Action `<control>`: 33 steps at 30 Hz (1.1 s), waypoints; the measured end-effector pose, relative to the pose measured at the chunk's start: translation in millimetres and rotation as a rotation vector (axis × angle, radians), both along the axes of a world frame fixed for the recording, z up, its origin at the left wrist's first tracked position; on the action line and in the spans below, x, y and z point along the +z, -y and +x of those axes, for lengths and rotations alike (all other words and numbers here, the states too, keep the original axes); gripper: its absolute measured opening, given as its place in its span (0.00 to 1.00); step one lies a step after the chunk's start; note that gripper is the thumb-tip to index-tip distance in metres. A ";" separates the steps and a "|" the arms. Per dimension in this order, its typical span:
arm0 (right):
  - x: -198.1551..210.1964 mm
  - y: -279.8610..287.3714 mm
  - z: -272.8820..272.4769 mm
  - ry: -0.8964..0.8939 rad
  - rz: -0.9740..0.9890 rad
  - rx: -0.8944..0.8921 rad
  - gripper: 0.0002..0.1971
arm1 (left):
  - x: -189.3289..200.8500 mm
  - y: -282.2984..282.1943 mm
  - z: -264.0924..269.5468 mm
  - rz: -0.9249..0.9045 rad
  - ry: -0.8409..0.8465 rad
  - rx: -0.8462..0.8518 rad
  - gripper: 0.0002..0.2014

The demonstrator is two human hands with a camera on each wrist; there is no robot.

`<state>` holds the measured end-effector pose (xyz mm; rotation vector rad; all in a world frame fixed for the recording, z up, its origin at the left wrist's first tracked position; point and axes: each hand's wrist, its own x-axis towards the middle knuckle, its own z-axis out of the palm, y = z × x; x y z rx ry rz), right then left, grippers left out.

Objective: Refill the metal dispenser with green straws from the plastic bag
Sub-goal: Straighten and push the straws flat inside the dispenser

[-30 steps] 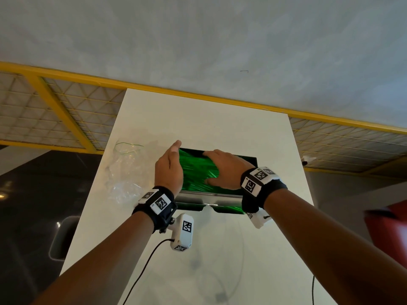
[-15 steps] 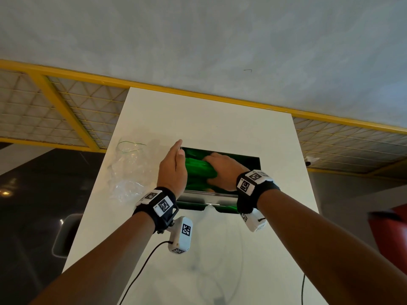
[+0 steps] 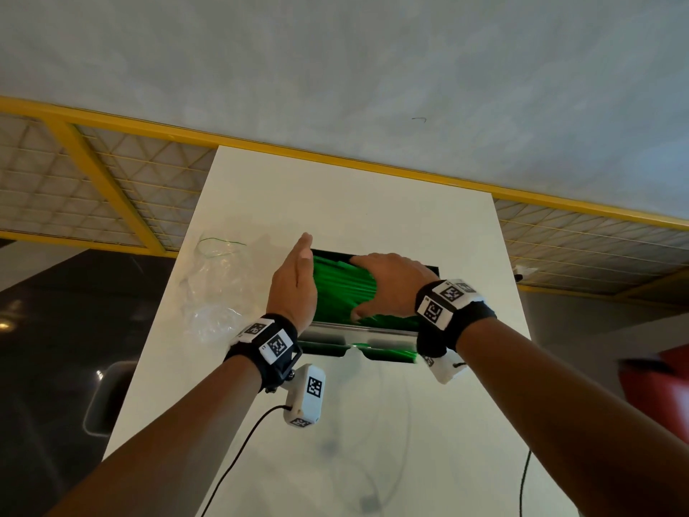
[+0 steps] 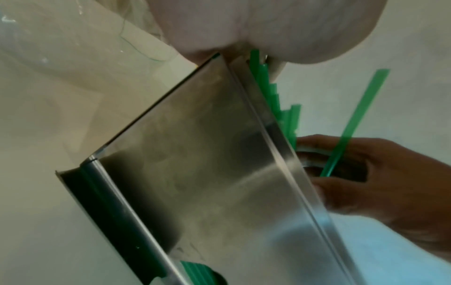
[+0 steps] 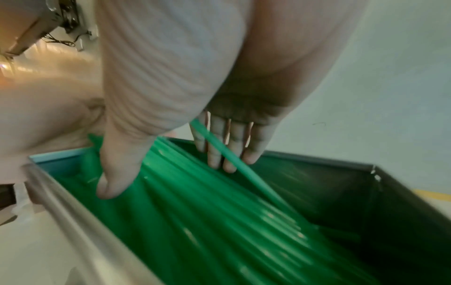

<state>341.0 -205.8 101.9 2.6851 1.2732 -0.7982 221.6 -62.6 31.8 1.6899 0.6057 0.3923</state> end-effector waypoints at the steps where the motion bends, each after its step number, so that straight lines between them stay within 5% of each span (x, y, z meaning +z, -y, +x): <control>1: 3.8 5.1 2.1 0.004 -0.010 -0.003 0.53 | -2.3 1.1 0.2 0.022 -0.007 -0.029 0.26; 9: -19.9 26.7 3.2 -0.027 -0.129 0.046 0.50 | -7.5 4.6 -1.4 0.009 0.035 0.021 0.26; 18: -13.4 14.0 5.8 0.108 -0.059 0.133 0.23 | -8.9 3.0 -0.2 0.011 0.018 0.072 0.30; 21: -9.2 13.7 8.1 0.100 -0.076 0.115 0.27 | -9.4 3.0 -0.5 0.003 0.021 0.087 0.28; 26: -14.6 17.9 7.5 0.018 -0.047 0.037 0.49 | -9.0 3.8 -1.0 -0.029 0.044 0.093 0.28; 33: -28.6 17.4 4.0 -0.058 -0.056 0.049 0.52 | -7.9 6.0 -3.6 0.024 0.051 0.042 0.27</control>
